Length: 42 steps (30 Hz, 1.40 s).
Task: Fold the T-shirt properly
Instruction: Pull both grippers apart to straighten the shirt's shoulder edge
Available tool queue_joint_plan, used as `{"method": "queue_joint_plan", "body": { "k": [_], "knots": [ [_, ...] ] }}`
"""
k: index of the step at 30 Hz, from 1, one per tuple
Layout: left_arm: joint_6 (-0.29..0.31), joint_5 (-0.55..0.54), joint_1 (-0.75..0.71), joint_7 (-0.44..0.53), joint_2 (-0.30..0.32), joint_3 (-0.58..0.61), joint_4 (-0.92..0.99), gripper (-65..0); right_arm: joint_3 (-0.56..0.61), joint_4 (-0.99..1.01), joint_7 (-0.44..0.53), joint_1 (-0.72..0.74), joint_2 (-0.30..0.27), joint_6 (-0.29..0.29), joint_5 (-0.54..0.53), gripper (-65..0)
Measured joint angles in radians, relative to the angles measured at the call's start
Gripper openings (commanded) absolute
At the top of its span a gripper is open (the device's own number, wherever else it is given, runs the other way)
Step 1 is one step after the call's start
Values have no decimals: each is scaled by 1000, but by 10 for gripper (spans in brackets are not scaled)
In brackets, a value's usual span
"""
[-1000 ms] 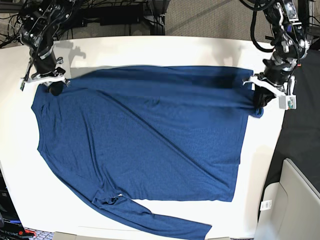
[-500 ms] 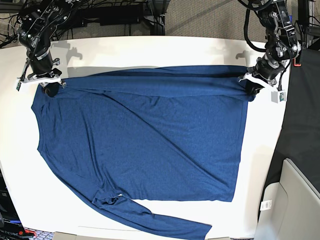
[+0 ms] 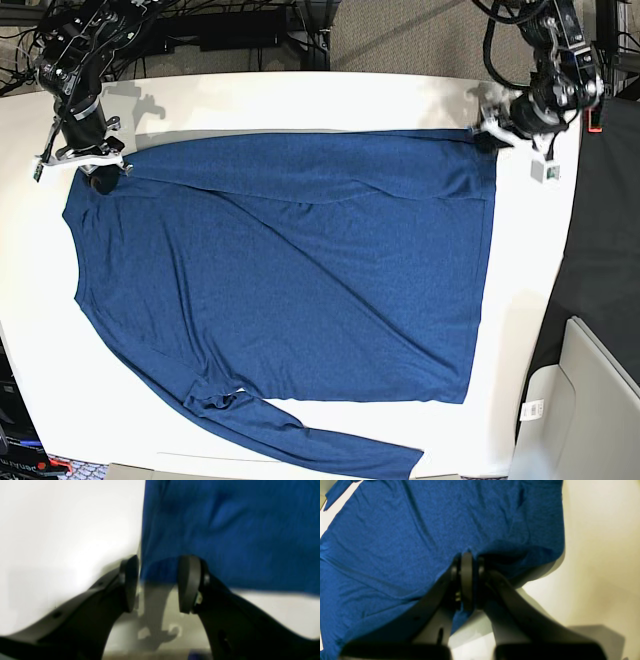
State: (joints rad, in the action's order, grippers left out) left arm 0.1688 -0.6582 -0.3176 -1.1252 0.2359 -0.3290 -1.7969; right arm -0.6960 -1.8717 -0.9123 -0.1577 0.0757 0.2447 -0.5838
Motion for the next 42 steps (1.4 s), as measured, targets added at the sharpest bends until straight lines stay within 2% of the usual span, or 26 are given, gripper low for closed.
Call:
{"method": "queue_joint_plan", "body": {
  "k": [2, 6, 12, 20, 24, 28, 30, 34, 39, 40, 42],
  "knots": [
    [-3, 9, -24, -27, 0, -1, -32, -389, 0, 0, 0, -6, 0, 0, 0, -648],
    [0, 3, -26, -19, 0, -1, -44, -388, 0, 0, 0, -9, 0, 0, 0, -648],
    [0, 3, -26, -19, -1, -1, -27, -341, 1, 0, 0, -8, 0, -1, -3, -648],
    [1, -1, -14, -16, -13, -2, -21, -338, 1, 0, 0, -8, 0, 0, -6, -648],
    [8, -80, 32, 2, -34, -6, 39, -339, 1, 0, 0, -8, 0, 0, -6, -648],
    [13, -211, 47, 13, -30, -8, 101, -340, 1, 0, 0, -9, 0, 0, -6, -648],
    [13, -220, 52, 14, -31, -8, 108, -342, 1, 0, 0, -10, 0, 0, -7, -648],
    [14, -219, 52, 19, -31, -2, 111, -419, 1, 0, 0, -20, 0, 0, -6, -648],
    [10, -216, 49, 10, -37, 0, 115, -631, 1, 0, 0, -19, 0, 0, -7, -648],
    [8, -216, 47, 3, -37, 0, 115, -650, 1, 0, 0, -19, 0, -1, -6, -648],
    [8, -217, 43, 3, -34, -1, 112, -646, 1, -1, 0, -19, 0, 0, -7, -648]
  ]
}}
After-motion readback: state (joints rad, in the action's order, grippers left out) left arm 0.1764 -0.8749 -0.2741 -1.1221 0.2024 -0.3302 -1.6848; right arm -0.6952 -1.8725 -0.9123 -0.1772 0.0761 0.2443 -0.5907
